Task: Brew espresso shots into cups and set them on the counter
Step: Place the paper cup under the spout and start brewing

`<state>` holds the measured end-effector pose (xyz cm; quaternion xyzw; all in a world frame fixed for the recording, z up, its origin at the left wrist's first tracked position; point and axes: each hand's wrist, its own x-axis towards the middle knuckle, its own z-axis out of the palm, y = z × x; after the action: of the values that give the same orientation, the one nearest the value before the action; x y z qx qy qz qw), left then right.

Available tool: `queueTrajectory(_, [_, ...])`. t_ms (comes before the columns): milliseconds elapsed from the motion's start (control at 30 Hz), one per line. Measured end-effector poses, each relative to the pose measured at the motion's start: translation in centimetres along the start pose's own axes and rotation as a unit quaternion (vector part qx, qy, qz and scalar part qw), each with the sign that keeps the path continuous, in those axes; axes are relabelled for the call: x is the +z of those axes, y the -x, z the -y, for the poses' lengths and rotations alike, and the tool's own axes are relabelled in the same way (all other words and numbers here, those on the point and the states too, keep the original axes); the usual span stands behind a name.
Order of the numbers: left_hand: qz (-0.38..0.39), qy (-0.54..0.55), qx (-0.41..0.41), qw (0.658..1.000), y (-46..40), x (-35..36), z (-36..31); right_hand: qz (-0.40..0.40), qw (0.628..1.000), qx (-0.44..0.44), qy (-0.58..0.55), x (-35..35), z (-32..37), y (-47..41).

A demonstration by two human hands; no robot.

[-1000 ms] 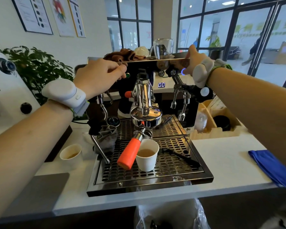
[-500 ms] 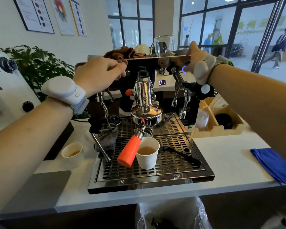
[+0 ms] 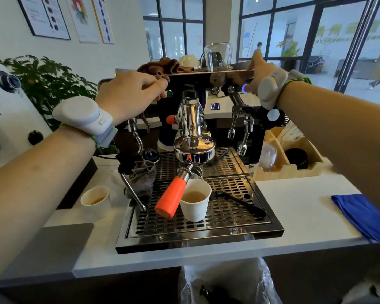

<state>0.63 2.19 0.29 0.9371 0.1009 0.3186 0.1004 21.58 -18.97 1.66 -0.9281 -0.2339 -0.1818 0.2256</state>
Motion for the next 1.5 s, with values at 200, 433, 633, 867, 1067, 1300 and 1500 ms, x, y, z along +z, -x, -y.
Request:
queueTrajectory(200, [-0.002, 0.0, 0.003, 1.0, 0.2, 0.0, -0.2, -0.02, 1.0, 0.005, -0.002, 0.3, -0.1, -0.3])
queueTrajectory(433, [-0.005, 0.0, -0.001, 1.0, 0.2, -0.1, -0.2, -0.026, 1.0, 0.007, 0.002, 0.4, 0.0, -0.3])
queueTrajectory(633, [-0.006, 0.0, -0.003, 1.0, 0.1, -0.1, -0.2, -0.016, 1.0, 0.005, 0.002, 0.3, 0.0, -0.3])
queueTrajectory(867, [-0.012, -0.019, 0.0, 1.0, 0.1, 0.0, -0.2, 0.008, 1.0, -0.003, 0.009, 0.0, 0.0, -0.3])
queueTrajectory(1067, [-0.012, -0.024, -0.003, 1.0, 0.1, 0.0, -0.3, 0.003, 1.0, 0.002, 0.008, -0.2, 0.1, -0.3])
queueTrajectory(1300, [-0.017, -0.027, -0.003, 0.999, 0.1, -0.1, -0.6, 0.002, 1.0, -0.001, 0.02, -0.5, 0.4, -0.1])
queueTrajectory(1500, [0.001, -0.023, 0.007, 1.0, 0.0, 0.0, -0.7, 0.004, 0.999, 0.019, 0.035, -0.8, 0.8, 0.4])
